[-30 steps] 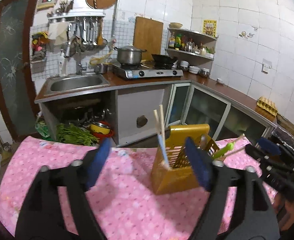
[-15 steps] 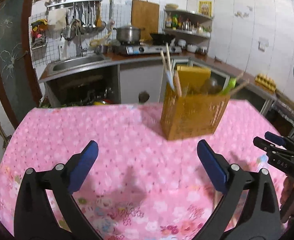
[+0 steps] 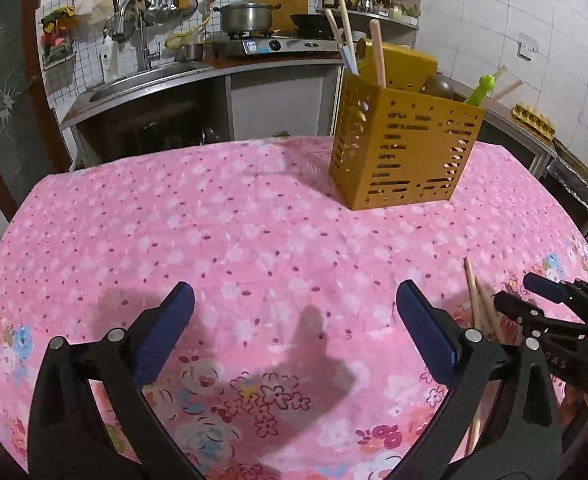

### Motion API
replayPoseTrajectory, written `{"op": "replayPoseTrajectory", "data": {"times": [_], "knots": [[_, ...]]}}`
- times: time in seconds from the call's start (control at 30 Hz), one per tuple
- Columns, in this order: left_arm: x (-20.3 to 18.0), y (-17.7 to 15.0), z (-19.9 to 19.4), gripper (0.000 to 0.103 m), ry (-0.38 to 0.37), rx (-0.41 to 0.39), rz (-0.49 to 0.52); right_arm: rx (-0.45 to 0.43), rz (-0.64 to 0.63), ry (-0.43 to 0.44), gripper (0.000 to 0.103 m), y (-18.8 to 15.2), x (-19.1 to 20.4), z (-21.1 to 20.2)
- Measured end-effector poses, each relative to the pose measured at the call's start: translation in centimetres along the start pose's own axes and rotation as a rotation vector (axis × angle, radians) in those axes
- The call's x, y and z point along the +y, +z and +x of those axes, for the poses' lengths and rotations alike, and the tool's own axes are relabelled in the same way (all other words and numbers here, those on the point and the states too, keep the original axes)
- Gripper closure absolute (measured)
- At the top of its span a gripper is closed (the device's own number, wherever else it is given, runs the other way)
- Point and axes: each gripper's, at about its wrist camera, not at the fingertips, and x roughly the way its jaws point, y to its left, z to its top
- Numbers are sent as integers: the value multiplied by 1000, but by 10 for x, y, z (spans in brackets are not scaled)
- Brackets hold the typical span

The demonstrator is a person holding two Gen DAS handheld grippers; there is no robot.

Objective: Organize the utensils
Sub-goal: 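Return both tools to the table and close each on a wooden chopstick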

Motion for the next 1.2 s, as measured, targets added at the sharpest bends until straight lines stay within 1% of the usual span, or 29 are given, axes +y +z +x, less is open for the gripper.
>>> {"op": "replayPoseTrajectory", "data": {"times": [0.03,0.1,0.2,0.27,0.3,0.4,0.43,0.5,0.57,0.7,0.8,0.83,0.87,0.9,0.97,1.03,1.1,1.13,1.2], "knots": [[0,-1,1,5,5,-1,-1,9,0,-3,53,1,2,2],[-2,-3,1,5,13,2,14,40,-2,-6,60,-1,5,8],[-9,-5,-1,5,15,2,53,58,9,6,65,-2,7,12],[-14,-5,-4,5,22,-10,70,60,-2,3,71,-1,10,13],[-17,-5,-4,5,17,-9,73,61,-1,8,76,0,11,14],[-24,-3,-2,5,0,9,71,63,14,29,93,6,9,18],[-27,-3,-1,5,-7,18,73,63,20,37,95,7,7,18],[-34,-2,0,6,-36,37,76,67,34,58,95,10,-1,18],[-41,-1,-2,6,-48,29,72,60,39,46,96,14,-13,17],[-61,3,0,6,-63,38,77,56,60,50,97,22,-40,13],[-80,6,7,7,-86,66,70,59,67,30,97,28,-65,11],[-86,6,11,11,-99,77,68,60,72,23,97,28,-72,11],[-92,6,15,18,-110,90,68,62,78,14,97,29,-80,12],[-100,6,20,22,-113,111,74,65,83,14,97,29,-85,13],[-115,4,31,39,-111,148,94,76,90,10,97,29,-95,16],[-130,2,42,44,-115,178,116,80,92,15,97,27,-102,19],[-139,0,48,45,-123,191,120,77,86,15,97,26,-103,19],[-143,0,51,48,-133,196,123,76,83,15,97,26,-104,19],[-151,0,56,58,-146,216,145,77,77,15,97,26,-103,19]]}}
